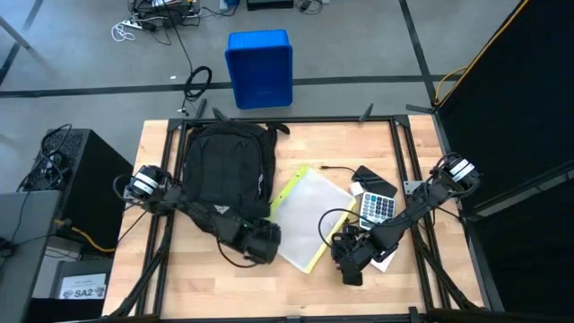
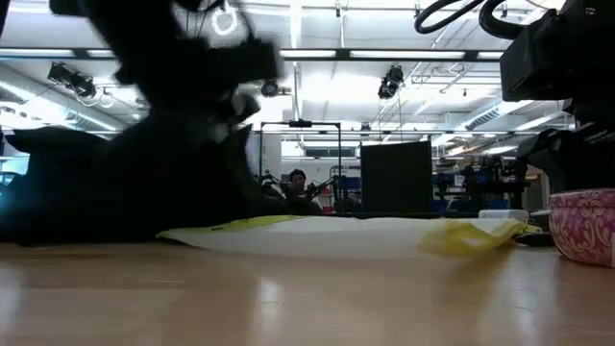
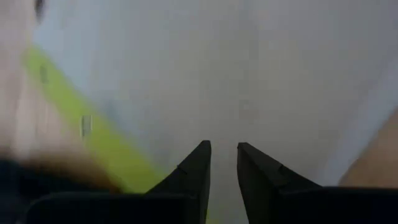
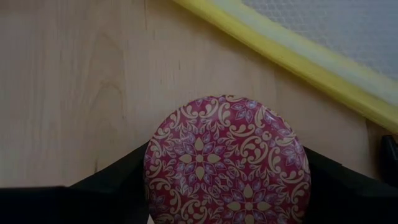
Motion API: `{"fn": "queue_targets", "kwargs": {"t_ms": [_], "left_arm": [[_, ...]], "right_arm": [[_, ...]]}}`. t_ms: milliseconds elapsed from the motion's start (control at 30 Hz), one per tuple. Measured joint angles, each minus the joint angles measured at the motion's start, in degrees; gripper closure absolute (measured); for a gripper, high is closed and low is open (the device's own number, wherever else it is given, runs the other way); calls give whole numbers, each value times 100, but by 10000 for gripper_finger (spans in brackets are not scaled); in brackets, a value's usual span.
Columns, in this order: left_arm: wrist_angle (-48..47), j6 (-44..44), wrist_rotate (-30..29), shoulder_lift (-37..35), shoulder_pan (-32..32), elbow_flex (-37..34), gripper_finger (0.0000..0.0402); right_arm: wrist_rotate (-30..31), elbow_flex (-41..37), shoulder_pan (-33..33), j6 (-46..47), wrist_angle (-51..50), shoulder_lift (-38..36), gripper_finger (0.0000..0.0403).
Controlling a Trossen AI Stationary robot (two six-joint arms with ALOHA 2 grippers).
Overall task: Unpack backpack
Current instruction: Put the red scented candle jar into the white zip bag
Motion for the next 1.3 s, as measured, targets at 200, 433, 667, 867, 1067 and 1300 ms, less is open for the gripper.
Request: {"fn": "queue_targets", "kwargs": {"t_ms": [200, 433, 667, 867, 1067, 1300], "left_arm": [[1088, 524, 189, -2, -261, 667, 349], [1847, 1066, 341, 545, -445, 1198, 344], [1552, 946, 348, 1200, -448, 1744, 279], [1455, 729, 294, 1276, -455, 1949, 195], [1259, 447, 297, 1286, -457, 1938, 141], [1072, -22, 272, 1285, -381, 1938, 131]], "right_arm": [[20, 0, -137, -64, 26, 0, 137], [221, 0, -244, -165, 36, 0, 136], [310, 0, -480, -371, 247, 0, 136], [307, 0, -692, -512, 299, 0, 136], [322, 0, -917, -758, 551, 0, 135], [367, 0, -1077, -1026, 897, -2, 135]]}}
